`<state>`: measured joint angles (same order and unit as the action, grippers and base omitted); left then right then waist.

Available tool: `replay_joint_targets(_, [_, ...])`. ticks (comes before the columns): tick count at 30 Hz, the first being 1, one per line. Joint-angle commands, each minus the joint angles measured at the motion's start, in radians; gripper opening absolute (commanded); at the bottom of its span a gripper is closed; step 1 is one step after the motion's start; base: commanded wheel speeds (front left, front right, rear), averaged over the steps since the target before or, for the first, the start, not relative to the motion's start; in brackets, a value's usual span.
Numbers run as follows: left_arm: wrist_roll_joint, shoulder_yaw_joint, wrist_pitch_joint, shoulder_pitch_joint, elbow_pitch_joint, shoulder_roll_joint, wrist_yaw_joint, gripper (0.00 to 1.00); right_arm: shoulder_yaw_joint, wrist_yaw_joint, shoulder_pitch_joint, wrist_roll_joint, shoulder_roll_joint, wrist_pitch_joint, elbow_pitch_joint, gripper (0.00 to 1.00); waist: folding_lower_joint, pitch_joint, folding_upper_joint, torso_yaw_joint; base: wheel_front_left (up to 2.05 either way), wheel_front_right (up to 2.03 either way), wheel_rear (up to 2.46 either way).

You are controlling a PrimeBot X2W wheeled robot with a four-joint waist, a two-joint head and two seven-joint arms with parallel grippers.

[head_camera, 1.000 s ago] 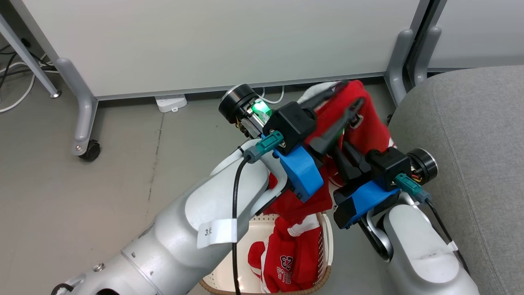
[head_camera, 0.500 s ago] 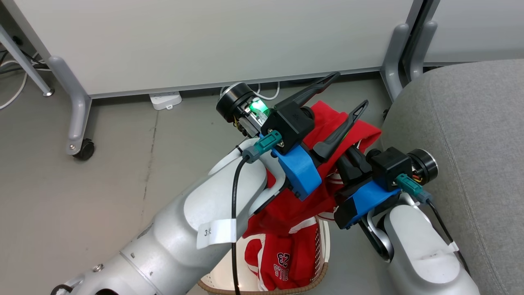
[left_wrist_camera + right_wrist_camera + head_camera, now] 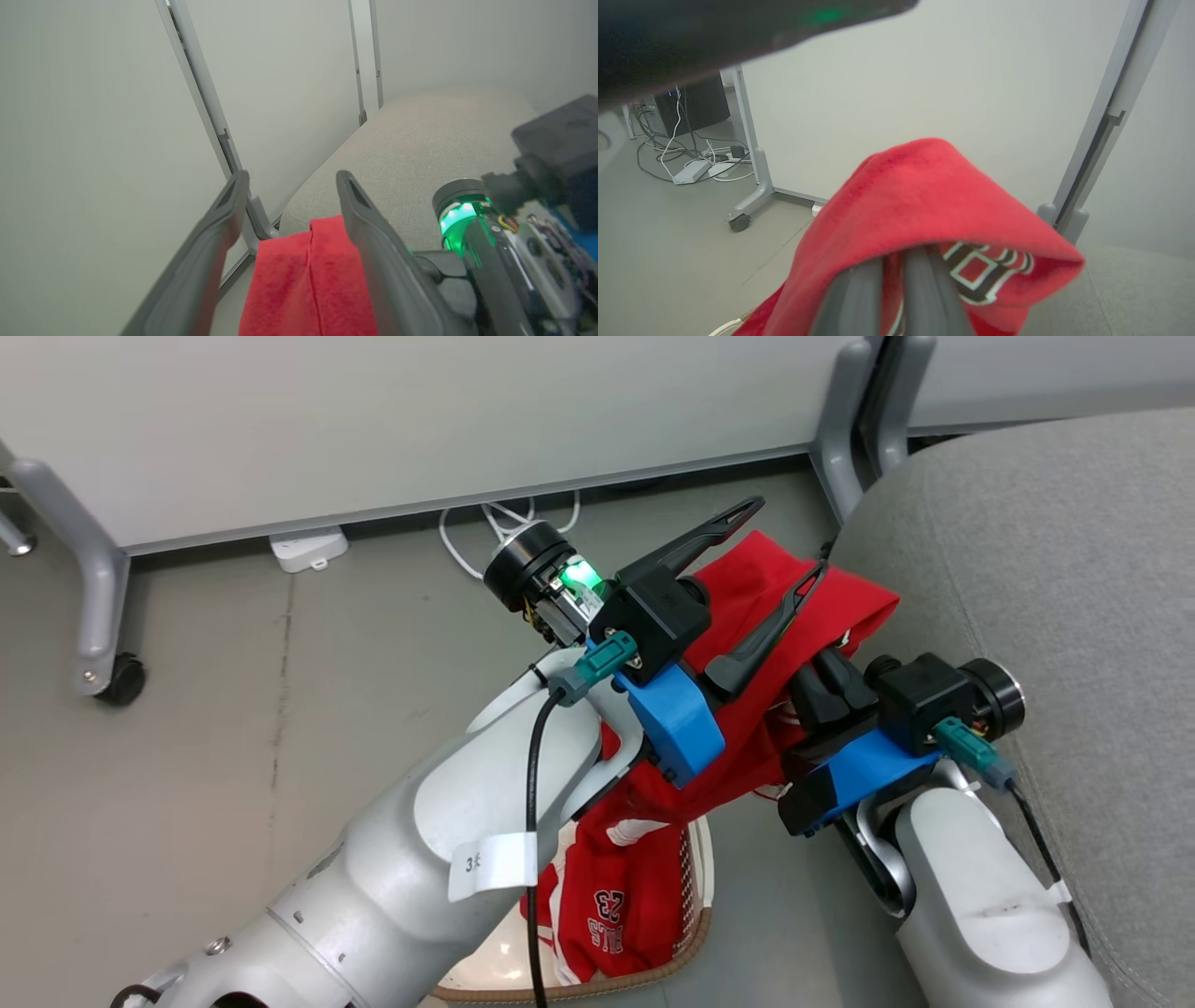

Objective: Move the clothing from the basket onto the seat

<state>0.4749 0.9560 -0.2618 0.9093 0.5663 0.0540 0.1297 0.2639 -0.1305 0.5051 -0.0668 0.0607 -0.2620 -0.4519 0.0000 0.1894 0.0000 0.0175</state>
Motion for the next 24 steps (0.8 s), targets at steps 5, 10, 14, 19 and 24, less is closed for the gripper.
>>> replay_joint_targets(5, [-0.009, 0.0, -0.005, 0.007, 0.004, 0.01, 0.001, 1.0, -0.033, 0.0, -0.003, 0.004, -0.001, -0.004, 0.034, 0.0, 0.0, 0.032, 0.0, -0.057, 0.0, 0.0, 0.0])
replay_joint_targets(10, [-0.013, 0.007, -0.005, 0.012, 0.006, 0.019, 0.001, 1.0, -0.066, 0.0, -0.015, 0.007, -0.003, -0.005, 0.067, 0.0, 0.0, 0.054, 0.0, -0.111, 0.0, 0.0, 0.0])
replay_joint_targets(14, [-0.017, 0.016, -0.005, 0.015, 0.007, 0.023, 0.001, 1.0, -0.107, 0.0, -0.021, 0.01, -0.005, -0.004, 0.089, 0.0, 0.0, 0.07, 0.0, -0.153, 0.0, 0.0, 0.0])
replay_joint_targets(19, [-0.015, 0.032, -0.005, 0.017, 0.009, 0.028, 0.001, 1.0, -0.156, 0.0, -0.039, 0.013, -0.008, -0.005, 0.114, 0.0, 0.0, 0.086, 0.0, -0.203, 0.0, 0.0, 0.0])
replay_joint_targets(24, [-0.011, 0.049, -0.005, 0.012, 0.011, 0.03, 0.001, 1.0, -0.211, 0.0, -0.061, 0.01, -0.009, -0.004, 0.144, 0.0, 0.0, 0.1, 0.0, -0.248, 0.0, 0.0, 0.0])
